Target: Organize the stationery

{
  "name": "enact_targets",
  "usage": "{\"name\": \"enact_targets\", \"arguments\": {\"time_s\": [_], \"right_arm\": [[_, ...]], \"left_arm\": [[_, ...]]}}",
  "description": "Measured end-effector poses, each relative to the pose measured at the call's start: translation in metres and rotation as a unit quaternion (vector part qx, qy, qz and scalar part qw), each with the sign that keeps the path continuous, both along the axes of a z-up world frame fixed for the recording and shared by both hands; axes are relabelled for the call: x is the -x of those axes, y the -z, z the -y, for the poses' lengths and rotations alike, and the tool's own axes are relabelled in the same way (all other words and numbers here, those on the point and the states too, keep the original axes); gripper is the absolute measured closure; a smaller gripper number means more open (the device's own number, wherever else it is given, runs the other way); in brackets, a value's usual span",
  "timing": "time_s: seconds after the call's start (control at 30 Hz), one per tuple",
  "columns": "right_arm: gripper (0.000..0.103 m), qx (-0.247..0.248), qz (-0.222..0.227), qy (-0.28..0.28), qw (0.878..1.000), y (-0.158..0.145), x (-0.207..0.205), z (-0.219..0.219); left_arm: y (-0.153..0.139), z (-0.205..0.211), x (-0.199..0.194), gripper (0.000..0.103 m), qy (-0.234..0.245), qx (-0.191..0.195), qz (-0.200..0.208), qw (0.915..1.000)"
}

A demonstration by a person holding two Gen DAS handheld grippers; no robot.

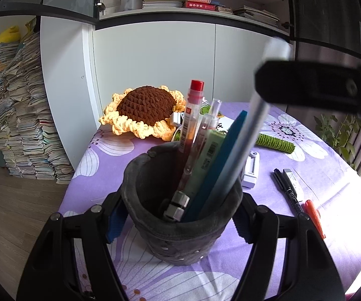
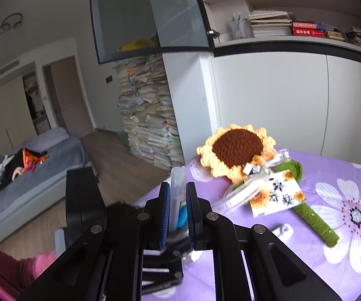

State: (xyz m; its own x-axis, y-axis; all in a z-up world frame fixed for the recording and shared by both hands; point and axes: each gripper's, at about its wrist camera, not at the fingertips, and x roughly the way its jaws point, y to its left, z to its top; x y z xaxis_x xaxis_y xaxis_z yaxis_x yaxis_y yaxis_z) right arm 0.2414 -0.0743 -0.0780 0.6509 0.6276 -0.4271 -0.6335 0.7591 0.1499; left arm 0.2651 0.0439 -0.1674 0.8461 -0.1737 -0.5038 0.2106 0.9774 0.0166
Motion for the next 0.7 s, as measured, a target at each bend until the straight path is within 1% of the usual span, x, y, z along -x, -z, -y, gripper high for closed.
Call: {"name": "enact_targets", "arguments": {"time_s": [0.1, 0.13, 0.17, 0.2, 0.23, 0.27, 0.33, 0.4, 0.43, 0.5, 0.53, 0.57, 0.6, 0.63, 0.7], "right_arm": [[0.092, 0.008, -0.027, 0.009, 1.0, 0.003, 0.0, 0.006], [0.084, 0.008, -0.034, 0.013, 0.999, 0.003, 0.001, 0.01], [0.07, 0.007, -0.039, 0.017, 0.999, 0.003, 0.002, 0.014], [0.061, 0.002, -0.042, 0.019, 0.999, 0.002, 0.005, 0.02], [0.048, -0.004, -0.042, 0.021, 0.999, 0.002, 0.008, 0.026], [0.045, -0.01, -0.037, 0.03, 0.999, 0.002, 0.011, 0.032], [0.045, -0.007, -0.031, 0.049, 0.998, 0.0, 0.016, 0.044], [0.045, 0.006, -0.037, 0.078, 0.996, 0.0, 0.016, 0.055], [0.045, 0.017, -0.044, 0.101, 0.994, 0.001, 0.013, 0.06], [0.045, 0.035, -0.081, 0.143, 0.986, 0.008, 0.001, 0.071], [0.05, 0.037, -0.107, 0.158, 0.981, 0.014, -0.006, 0.077], [0.062, 0.04, -0.135, 0.169, 0.975, 0.022, -0.013, 0.081], [0.068, 0.047, -0.16, 0.173, 0.971, 0.031, -0.019, 0.084], [0.071, 0.055, -0.183, 0.175, 0.966, 0.04, -0.025, 0.084], [0.071, 0.064, -0.222, 0.179, 0.956, 0.057, -0.035, 0.085]], "left_arm": [[0.0, 0.001, 0.0, 0.034, -0.002, -0.003, 0.002, 1.0], [0.0, 0.001, 0.0, 0.034, -0.003, -0.003, 0.002, 1.0], [0.0, 0.001, 0.0, 0.034, -0.003, -0.003, 0.002, 1.0], [0.0, 0.001, 0.0, 0.034, -0.003, -0.003, 0.002, 1.0], [0.0, 0.001, 0.0, 0.034, -0.003, -0.003, 0.002, 1.0], [0.0, 0.001, 0.0, 0.034, -0.003, -0.003, 0.002, 1.0], [0.0, 0.001, 0.0, 0.034, -0.003, -0.003, 0.002, 1.0], [0.0, 0.001, 0.0, 0.034, -0.003, -0.003, 0.002, 1.0], [0.0, 0.001, 0.0, 0.034, -0.003, -0.003, 0.002, 1.0], [0.0, 0.001, 0.0, 0.034, -0.004, -0.004, 0.002, 1.0], [0.0, 0.001, 0.0, 0.033, -0.004, -0.004, 0.002, 1.0], [0.0, 0.001, 0.0, 0.033, -0.004, -0.003, 0.002, 1.0], [0.0, 0.001, 0.0, 0.033, -0.003, -0.003, 0.002, 1.0], [0.0, 0.001, 0.0, 0.033, -0.003, -0.003, 0.002, 1.0], [0.0, 0.001, 0.0, 0.033, -0.004, -0.004, 0.003, 1.0]]}}
